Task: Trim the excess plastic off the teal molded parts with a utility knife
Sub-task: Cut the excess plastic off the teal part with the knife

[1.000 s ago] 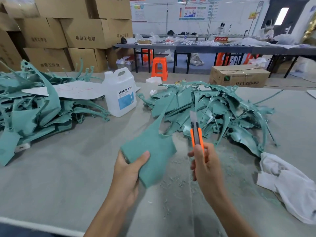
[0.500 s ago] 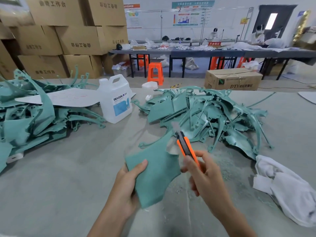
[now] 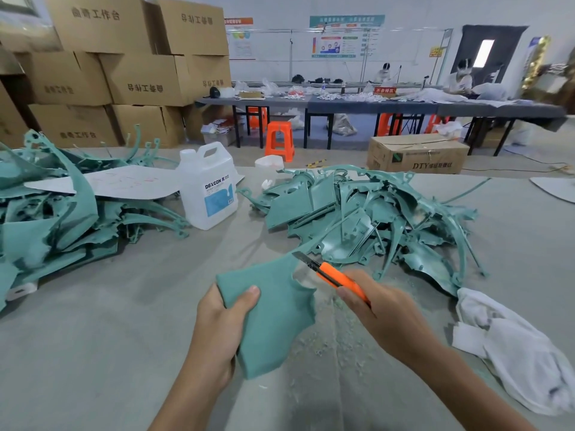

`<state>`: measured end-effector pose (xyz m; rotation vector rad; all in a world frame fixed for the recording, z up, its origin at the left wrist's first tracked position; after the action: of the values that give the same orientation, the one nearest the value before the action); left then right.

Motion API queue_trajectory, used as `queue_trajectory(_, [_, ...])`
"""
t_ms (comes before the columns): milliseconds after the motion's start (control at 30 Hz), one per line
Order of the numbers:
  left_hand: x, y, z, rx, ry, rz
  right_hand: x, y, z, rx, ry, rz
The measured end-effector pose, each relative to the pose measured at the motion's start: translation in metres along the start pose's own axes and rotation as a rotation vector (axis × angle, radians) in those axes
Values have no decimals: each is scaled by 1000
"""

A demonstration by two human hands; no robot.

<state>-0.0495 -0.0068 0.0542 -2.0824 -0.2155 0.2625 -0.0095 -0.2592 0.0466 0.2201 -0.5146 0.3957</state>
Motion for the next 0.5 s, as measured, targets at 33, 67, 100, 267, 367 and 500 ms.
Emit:
queue_trajectory(33, [-2, -2, 0, 3, 1, -9, 3, -2, 1, -42, -41, -6])
queue_trajectory(67, [-5, -4, 0, 10, 4, -18, 7, -8, 3, -82, -83, -46])
queue_trajectory(100, [-8, -4, 1, 22, 6, -30, 13, -14, 7, -115, -87, -128])
queue_trajectory(267, [-18, -1, -5, 26, -48, -67, 15, -4, 10, -63, -148, -122])
queue_trajectory(367, [-24, -6, -6, -56, -46, -12, 3, 14, 4, -106, -131, 65])
queue_trajectory(500, [-29, -12, 4, -125, -50, 90, 15, -9, 7, -95, -141, -219])
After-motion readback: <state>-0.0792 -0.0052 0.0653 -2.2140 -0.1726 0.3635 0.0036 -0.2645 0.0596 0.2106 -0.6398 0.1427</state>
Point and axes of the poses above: each hand's wrist, its own x-axis towards the middle knuckle, its own z-axis out of the back of the hand, y = z × x, the point moved 1 cm from there along x, towards the middle knuckle, and after that the axes turned 14 degrees about -x, right-handed, at the moved point
